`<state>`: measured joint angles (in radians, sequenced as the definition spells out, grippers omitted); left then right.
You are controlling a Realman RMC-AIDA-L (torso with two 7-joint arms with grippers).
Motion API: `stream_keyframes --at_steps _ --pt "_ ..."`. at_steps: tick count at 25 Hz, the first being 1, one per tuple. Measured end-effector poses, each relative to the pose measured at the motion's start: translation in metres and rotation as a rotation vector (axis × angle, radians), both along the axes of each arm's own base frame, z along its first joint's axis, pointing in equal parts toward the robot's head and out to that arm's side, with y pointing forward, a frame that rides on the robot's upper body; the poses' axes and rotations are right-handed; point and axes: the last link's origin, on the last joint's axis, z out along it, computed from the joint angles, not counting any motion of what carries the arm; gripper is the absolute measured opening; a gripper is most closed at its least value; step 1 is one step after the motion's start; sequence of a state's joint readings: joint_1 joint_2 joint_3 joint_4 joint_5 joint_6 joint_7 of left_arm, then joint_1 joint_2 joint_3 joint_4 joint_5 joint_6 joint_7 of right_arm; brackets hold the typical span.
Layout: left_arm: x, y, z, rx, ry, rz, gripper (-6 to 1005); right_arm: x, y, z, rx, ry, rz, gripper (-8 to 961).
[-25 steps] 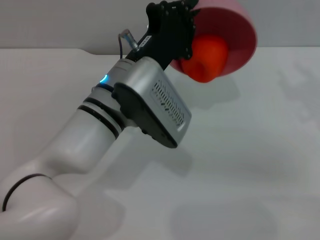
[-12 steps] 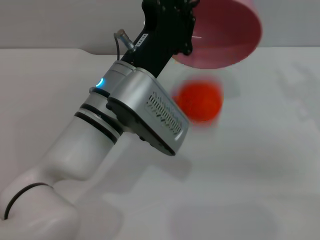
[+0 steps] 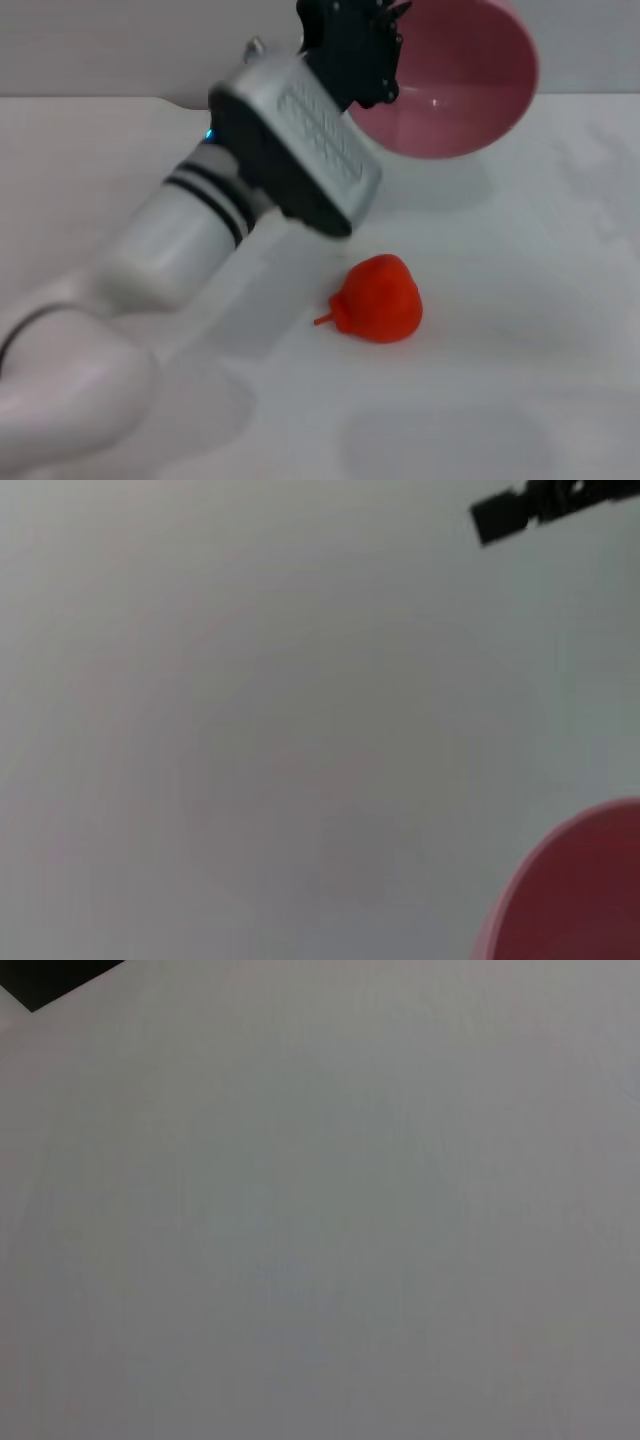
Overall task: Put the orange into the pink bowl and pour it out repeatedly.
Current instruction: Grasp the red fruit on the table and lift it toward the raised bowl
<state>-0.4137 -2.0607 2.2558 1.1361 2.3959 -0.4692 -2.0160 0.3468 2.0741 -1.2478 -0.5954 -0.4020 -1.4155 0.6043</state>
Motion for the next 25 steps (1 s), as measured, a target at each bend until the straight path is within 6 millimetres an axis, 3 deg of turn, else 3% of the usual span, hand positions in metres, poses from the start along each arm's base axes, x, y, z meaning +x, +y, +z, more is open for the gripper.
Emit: stream_keyframes --at_steps 3,4,13,20,25 --pt "0.002 0.006 0.001 -0.053 -0.002 0.042 41 0.001 0.000 -0.001 -0.009 0.008 -0.006 557" --pt "0.010 0.022 0.009 -0.193 -0.005 0.158 41 0.002 0.000 -0.001 -0.015 0.012 -0.009 557" --pt "0.017 0.062 0.052 -0.447 -0.087 0.426 42 0.008 0.000 -0.008 -0.047 0.021 -0.034 557" --pt "-0.007 0.099 0.094 -0.640 -0.120 0.692 42 0.016 -0.002 -0.010 -0.056 0.021 -0.061 557" --pt "-0.037 0.106 0.120 -0.698 -0.088 0.894 42 0.024 -0.004 -0.015 -0.078 0.020 -0.095 558"
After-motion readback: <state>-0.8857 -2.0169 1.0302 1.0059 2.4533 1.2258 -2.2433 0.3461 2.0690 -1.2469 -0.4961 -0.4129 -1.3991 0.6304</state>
